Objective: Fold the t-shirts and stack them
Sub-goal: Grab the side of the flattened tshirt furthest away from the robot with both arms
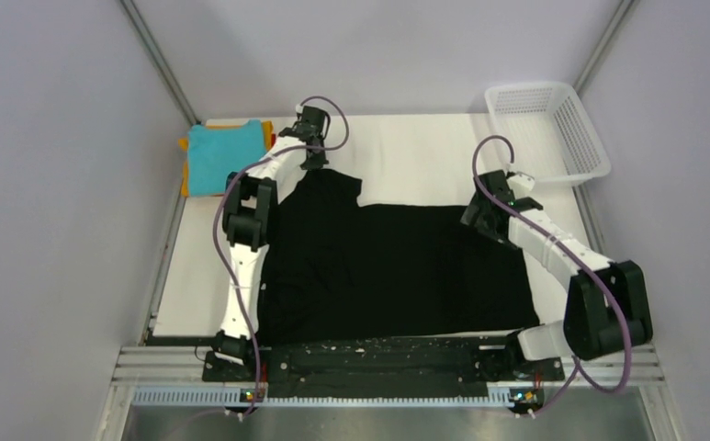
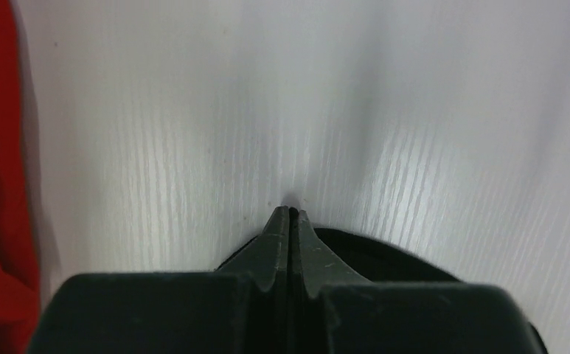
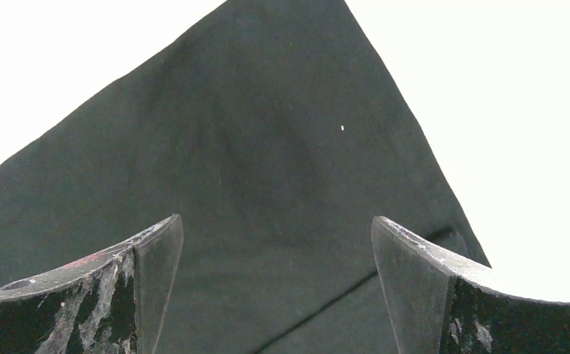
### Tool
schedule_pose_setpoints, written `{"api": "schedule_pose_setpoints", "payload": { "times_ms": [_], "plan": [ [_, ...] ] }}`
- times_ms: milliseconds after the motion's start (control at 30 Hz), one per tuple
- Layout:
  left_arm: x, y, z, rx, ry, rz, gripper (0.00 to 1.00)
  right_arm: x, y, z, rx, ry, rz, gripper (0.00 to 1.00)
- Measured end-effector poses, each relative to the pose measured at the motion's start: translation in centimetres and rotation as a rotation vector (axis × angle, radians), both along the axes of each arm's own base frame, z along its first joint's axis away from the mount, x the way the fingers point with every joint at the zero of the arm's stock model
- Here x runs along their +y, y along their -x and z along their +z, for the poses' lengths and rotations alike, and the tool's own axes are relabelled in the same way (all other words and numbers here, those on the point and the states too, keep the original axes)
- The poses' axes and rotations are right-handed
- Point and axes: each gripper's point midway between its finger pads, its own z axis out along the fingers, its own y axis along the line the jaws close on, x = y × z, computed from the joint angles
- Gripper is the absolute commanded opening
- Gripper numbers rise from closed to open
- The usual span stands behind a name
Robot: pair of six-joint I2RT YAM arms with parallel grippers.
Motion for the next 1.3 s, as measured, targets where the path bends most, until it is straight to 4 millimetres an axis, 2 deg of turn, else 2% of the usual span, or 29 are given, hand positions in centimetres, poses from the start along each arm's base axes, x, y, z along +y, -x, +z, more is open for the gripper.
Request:
{"api": "schedule_pose_setpoints", "payload": {
  "times_ms": [200, 267, 433, 567, 733, 800, 967, 1167, 1300],
  "plan": [
    [0.4, 3.8, 1.0, 0.049, 0.015, -0.018, 0.0, -0.6, -4.5, -0.6, 0.045, 0.037, -0.046, 0.94],
    [0.4, 4.9, 2.0, 0.046, 0.03, -0.027, 0.0, -1.0, -6.4, -1.0, 0.057, 0.065, -0.068, 0.91],
    [-0.1, 6.7, 5.9, -0.004, 0.094, -0.046, 0.0, -2.2, -9.5, -2.5, 0.092, 0.132, -0.132, 0.86],
    [-0.5, 8.0, 8.0, -0.036, 0.133, -0.057, 0.0, -3.7, -9.8, -3.9, 0.133, 0.163, -0.19, 0.83],
    [-0.8, 9.7, 8.0, -0.02, 0.157, -0.062, 0.0, -4.7, -9.2, -4.6, 0.165, 0.177, -0.226, 0.79],
    [-0.9, 10.3, 7.6, -0.005, 0.165, -0.065, 0.0, -4.7, -9.1, -4.8, 0.172, 0.179, -0.229, 0.75],
    [-1.0, 11.2, 7.4, 0.009, 0.175, -0.072, 0.0, -4.7, -9.1, -5.0, 0.171, 0.175, -0.238, 0.74],
    [-1.4, 11.6, 8.9, -0.019, 0.191, -0.086, 0.0, -4.7, -9.4, -5.0, 0.169, 0.175, -0.24, 0.74],
    [-1.6, 11.6, 9.4, -0.029, 0.195, -0.091, 0.0, -4.4, -10.7, -4.9, 0.156, 0.168, -0.24, 0.74]
  ]
}}
